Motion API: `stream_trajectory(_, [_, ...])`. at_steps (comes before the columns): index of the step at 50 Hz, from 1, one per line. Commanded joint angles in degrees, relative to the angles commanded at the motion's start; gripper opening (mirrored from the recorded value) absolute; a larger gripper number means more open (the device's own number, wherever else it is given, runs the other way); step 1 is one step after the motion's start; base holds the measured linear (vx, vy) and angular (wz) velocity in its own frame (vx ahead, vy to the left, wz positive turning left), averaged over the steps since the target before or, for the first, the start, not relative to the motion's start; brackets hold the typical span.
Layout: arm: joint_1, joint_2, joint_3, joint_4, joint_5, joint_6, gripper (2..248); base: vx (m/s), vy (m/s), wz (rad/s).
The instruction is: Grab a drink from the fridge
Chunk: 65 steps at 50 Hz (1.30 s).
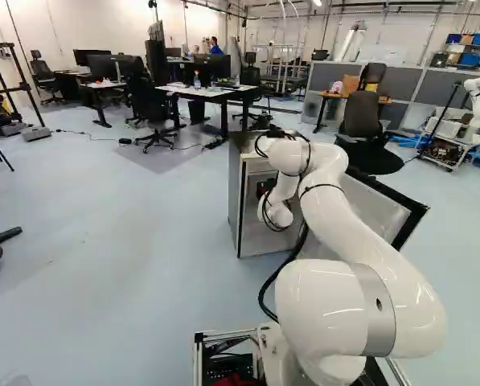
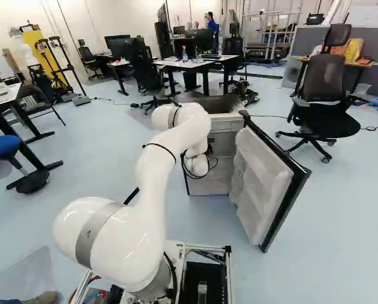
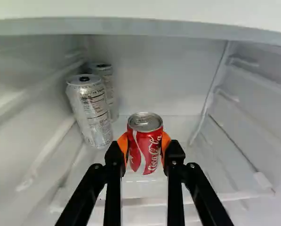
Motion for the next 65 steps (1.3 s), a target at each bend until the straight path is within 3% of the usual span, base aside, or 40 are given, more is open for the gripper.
stream_trajectory(65, [-1.29,23.49,31.39,0.0,0.0,0.0,91,0.0,0.0,0.0])
